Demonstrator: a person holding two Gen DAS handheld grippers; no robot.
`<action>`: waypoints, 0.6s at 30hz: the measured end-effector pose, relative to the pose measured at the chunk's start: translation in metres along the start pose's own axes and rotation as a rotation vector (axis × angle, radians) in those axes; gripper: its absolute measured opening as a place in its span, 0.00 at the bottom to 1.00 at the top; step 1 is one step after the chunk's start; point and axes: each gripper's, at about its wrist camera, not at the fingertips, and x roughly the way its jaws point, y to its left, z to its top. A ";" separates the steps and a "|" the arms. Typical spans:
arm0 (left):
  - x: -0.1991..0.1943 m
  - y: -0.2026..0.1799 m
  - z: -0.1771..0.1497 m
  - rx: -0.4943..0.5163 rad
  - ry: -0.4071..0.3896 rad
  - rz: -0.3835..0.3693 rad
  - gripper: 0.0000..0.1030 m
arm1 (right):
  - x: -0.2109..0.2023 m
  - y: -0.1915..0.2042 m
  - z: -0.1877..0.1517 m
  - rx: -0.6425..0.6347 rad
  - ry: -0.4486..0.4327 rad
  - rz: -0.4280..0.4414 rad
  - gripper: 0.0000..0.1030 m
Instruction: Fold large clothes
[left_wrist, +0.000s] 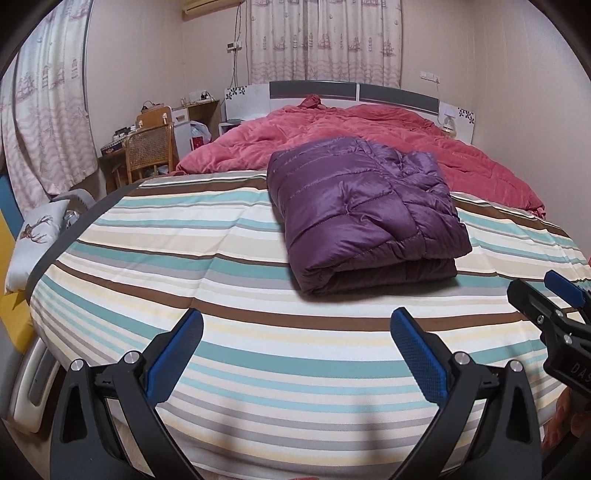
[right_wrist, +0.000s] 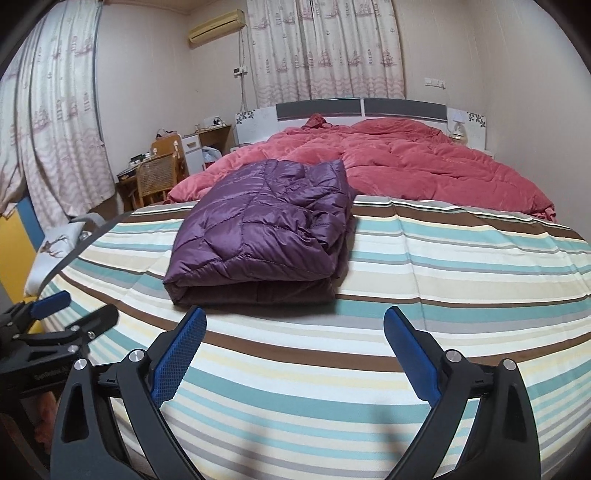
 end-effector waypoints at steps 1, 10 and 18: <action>-0.001 0.000 0.000 0.001 -0.002 0.002 0.98 | -0.001 -0.002 0.000 0.006 -0.001 -0.001 0.94; -0.002 0.000 0.000 -0.004 0.000 -0.006 0.98 | -0.006 -0.001 0.000 -0.003 -0.013 0.004 0.94; -0.003 -0.001 0.000 -0.003 0.000 -0.010 0.98 | -0.008 0.000 0.001 0.001 -0.012 0.003 0.94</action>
